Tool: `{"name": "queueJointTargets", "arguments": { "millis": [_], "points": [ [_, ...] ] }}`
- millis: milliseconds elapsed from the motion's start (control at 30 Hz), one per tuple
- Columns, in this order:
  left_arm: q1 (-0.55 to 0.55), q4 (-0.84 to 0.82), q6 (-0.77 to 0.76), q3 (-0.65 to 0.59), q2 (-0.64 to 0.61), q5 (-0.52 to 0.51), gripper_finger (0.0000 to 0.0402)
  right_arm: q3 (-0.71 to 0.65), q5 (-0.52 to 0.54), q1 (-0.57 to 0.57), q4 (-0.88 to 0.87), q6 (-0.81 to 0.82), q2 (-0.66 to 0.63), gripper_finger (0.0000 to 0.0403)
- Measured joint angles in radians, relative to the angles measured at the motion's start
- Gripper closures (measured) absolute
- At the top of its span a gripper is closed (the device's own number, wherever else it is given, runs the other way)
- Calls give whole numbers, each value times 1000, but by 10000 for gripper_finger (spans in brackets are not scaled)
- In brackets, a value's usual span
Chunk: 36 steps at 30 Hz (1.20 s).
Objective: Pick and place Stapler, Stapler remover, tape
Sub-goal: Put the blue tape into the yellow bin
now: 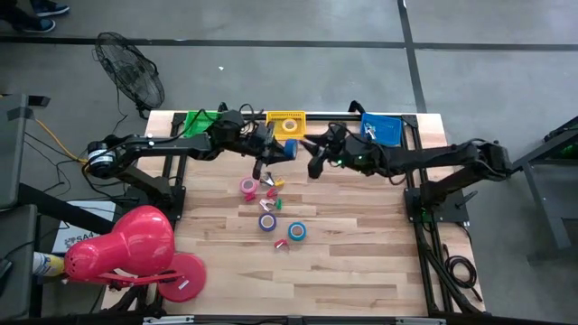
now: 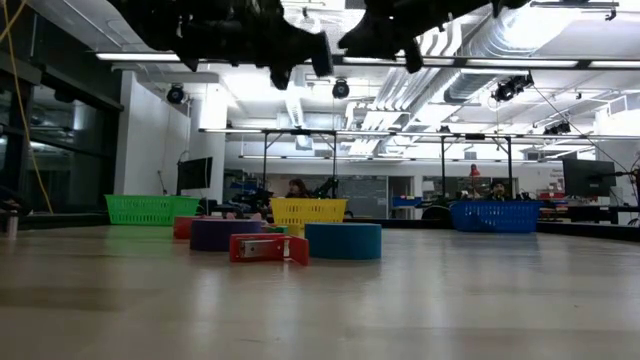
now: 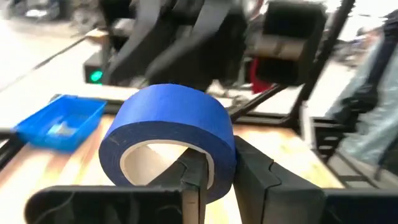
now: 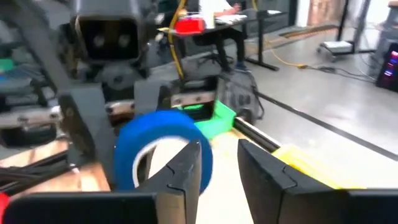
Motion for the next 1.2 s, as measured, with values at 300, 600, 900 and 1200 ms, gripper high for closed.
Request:
{"name": "queueJointTargets", "arguments": {
  "millis": [300, 600, 900, 1200],
  "points": [
    [106, -235, -31, 0, 2, -234, 359, 0, 77, -26, -312, 98, -153, 305],
    [231, -228, -106, 0, 103, -294, 355, 0, 101, -80, -529, 106, -267, 304],
    [310, -20, -278, 0, 278, -279, 354, 0, 91, -133, -589, -3, -307, 304],
    [325, 22, -347, 69, 386, -297, 354, 0, 49, -193, -612, -115, -308, 304]
  ]
}}
